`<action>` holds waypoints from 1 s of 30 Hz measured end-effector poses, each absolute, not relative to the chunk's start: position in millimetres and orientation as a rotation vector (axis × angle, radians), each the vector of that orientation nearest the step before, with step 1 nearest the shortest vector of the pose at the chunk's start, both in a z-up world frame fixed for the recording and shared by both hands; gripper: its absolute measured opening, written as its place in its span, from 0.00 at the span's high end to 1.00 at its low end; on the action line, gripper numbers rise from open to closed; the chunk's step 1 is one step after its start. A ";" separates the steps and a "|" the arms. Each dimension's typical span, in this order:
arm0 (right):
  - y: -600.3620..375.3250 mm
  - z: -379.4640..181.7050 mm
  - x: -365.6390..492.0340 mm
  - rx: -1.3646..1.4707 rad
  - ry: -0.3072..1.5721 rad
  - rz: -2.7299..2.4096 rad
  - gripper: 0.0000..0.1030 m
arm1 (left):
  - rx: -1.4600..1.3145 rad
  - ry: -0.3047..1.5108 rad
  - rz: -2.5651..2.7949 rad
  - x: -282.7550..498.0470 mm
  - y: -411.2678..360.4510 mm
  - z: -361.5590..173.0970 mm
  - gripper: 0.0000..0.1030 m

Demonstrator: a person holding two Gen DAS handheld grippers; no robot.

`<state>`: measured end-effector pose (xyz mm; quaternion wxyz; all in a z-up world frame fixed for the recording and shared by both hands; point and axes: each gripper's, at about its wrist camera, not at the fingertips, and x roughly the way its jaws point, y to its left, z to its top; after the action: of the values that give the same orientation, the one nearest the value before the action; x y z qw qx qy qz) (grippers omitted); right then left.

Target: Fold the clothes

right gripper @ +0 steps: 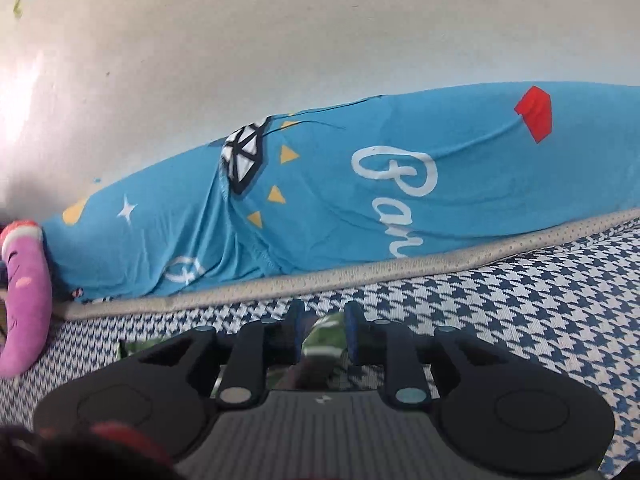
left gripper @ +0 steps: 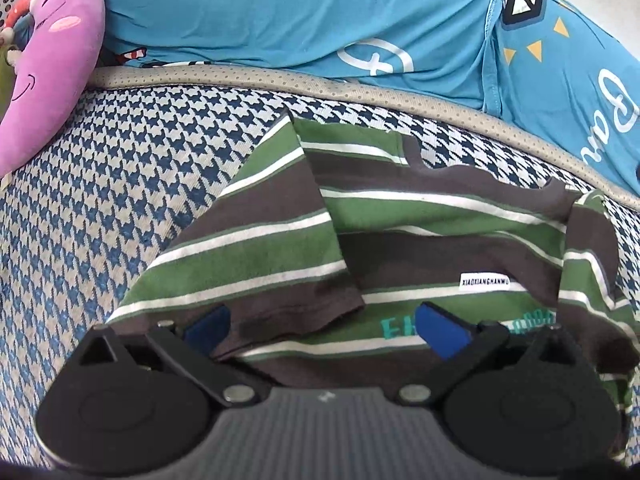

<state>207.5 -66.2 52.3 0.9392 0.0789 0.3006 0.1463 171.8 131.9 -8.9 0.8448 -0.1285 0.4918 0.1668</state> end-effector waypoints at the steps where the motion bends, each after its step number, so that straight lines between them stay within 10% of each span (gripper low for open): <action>1: -65.7 52.9 202.4 0.150 0.613 0.306 0.76 | -0.270 1.036 0.350 171.0 131.3 -8.3 0.00; 19: -32.8 10.7 141.5 -0.167 0.684 0.447 0.47 | -0.282 1.025 0.369 165.5 137.9 -3.7 0.00; 27: -25.7 -4.1 143.4 -0.299 0.651 0.374 0.50 | -0.285 1.034 0.374 168.1 137.0 -6.3 0.00; 30: -33.2 -1.2 146.4 -0.286 0.641 0.333 0.71 | -0.282 1.035 0.376 168.4 137.2 -6.9 0.00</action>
<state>146.4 -33.2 -1.2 0.9255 -0.1397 0.3124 0.1622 168.4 137.2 -6.9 0.8429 -0.1336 0.4900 0.1780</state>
